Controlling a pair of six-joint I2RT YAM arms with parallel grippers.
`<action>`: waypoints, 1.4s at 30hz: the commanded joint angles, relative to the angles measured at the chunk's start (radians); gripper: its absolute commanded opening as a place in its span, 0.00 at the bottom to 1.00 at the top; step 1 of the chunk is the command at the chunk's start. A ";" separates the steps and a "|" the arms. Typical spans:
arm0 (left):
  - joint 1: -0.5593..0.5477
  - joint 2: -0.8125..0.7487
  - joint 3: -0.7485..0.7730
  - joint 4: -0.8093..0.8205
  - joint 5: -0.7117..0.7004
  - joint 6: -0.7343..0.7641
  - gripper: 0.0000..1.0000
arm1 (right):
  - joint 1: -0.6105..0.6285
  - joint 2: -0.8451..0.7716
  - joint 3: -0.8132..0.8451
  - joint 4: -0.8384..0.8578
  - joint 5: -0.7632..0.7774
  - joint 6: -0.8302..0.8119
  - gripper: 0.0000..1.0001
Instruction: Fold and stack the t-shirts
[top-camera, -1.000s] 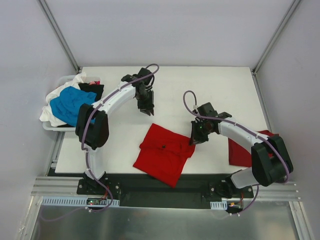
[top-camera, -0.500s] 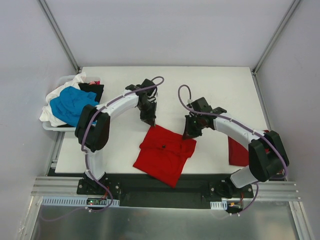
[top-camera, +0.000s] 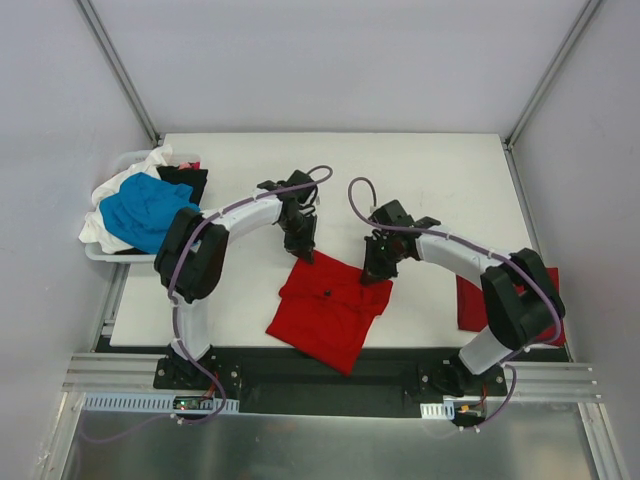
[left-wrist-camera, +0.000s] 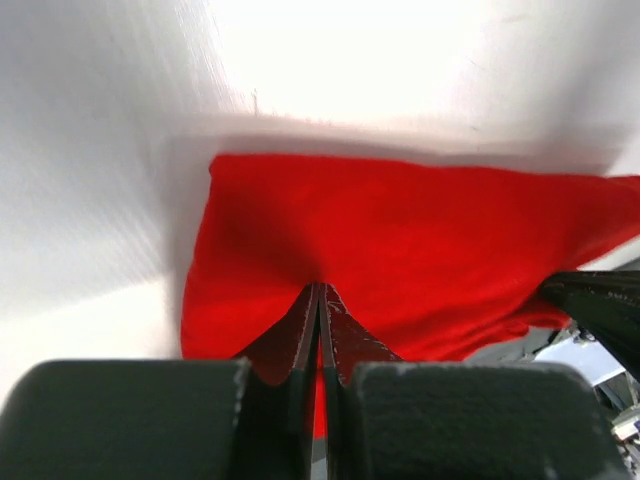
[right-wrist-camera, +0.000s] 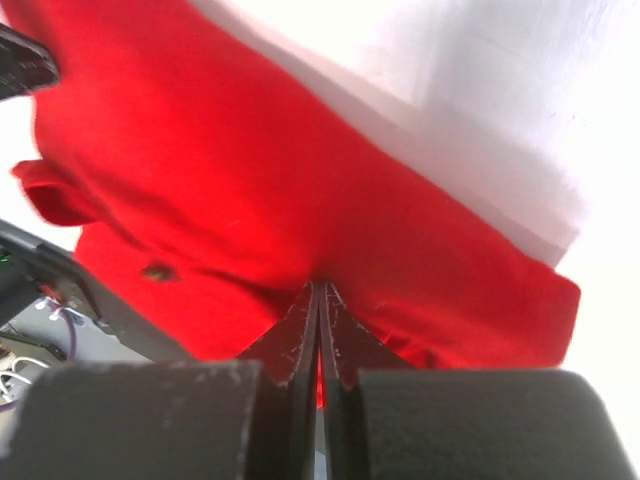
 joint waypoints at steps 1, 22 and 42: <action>0.003 0.077 0.015 0.020 0.028 0.027 0.00 | 0.009 0.068 -0.042 0.056 -0.036 0.049 0.01; 0.228 0.195 0.119 0.016 0.022 0.059 0.00 | -0.178 0.298 0.220 -0.016 -0.030 -0.078 0.00; 0.302 0.410 0.494 -0.114 -0.040 0.036 0.00 | -0.242 0.711 0.891 -0.200 -0.033 -0.124 0.01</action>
